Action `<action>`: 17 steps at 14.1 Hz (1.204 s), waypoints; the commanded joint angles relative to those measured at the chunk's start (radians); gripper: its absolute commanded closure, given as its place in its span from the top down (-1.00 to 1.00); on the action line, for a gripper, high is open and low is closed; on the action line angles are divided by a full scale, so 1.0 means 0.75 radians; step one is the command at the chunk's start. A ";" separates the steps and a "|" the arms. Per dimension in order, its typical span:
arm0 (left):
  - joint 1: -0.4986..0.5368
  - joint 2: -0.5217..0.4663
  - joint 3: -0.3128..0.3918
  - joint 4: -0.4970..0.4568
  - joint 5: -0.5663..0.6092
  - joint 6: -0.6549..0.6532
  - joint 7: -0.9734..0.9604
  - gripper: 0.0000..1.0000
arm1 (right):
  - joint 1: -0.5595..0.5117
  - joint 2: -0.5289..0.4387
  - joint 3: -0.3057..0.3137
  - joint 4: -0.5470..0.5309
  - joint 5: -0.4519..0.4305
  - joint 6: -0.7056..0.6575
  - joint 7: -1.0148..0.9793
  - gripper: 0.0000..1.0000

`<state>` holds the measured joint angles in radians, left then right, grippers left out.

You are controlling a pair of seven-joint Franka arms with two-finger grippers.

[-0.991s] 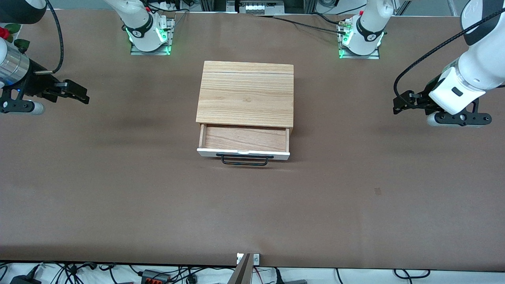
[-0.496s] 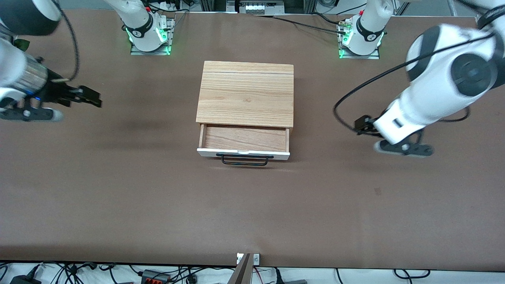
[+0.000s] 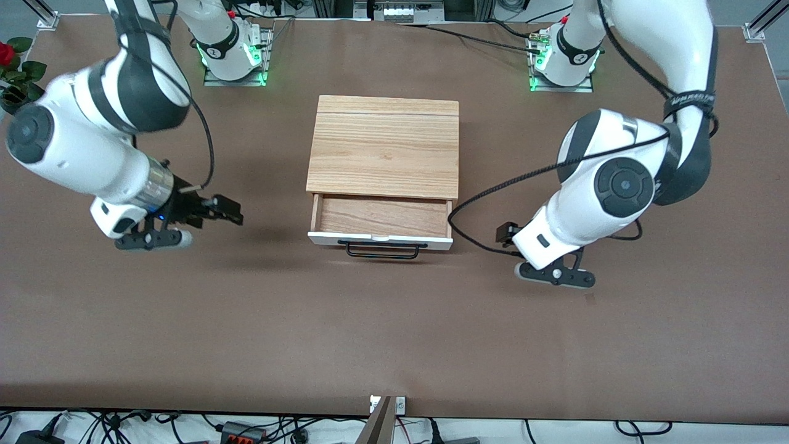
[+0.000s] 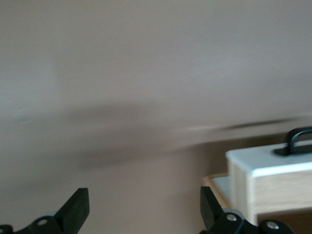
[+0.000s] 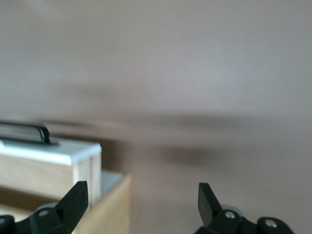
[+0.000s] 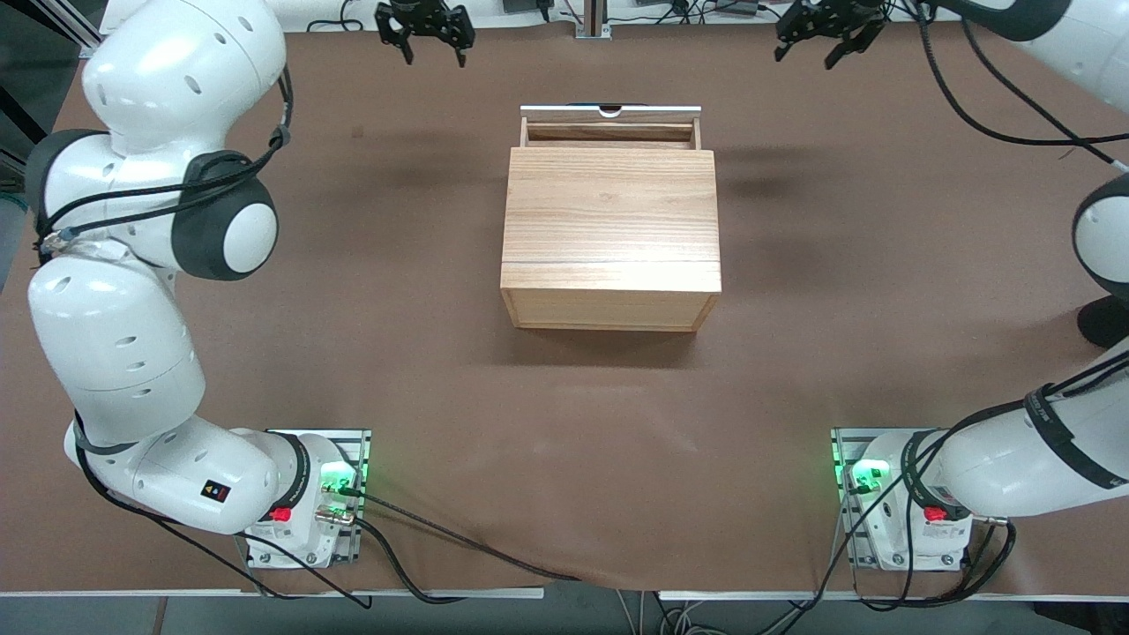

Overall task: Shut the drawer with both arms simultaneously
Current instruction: 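Move the right gripper and the left gripper toward the drawer front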

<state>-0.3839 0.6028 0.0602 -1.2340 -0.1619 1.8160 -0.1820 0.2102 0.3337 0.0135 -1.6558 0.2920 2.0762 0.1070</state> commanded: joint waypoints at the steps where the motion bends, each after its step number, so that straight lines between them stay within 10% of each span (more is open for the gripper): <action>1: -0.018 0.120 0.002 0.081 -0.095 0.133 -0.011 1.00 | 0.065 0.125 -0.006 0.046 0.140 0.156 0.001 1.00; 6: -0.073 0.215 -0.001 0.066 -0.109 0.311 -0.009 1.00 | 0.170 0.285 -0.006 0.132 0.181 0.304 -0.002 1.00; 17: -0.134 0.205 -0.003 0.007 -0.257 0.129 -0.011 1.00 | 0.311 0.349 -0.006 0.111 0.181 0.375 -0.008 1.00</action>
<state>-0.4779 0.7578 0.0510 -1.2297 -0.3340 1.9447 -0.1942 0.4335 0.5894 0.0148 -1.5762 0.4102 2.3558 0.1086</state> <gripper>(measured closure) 0.000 0.000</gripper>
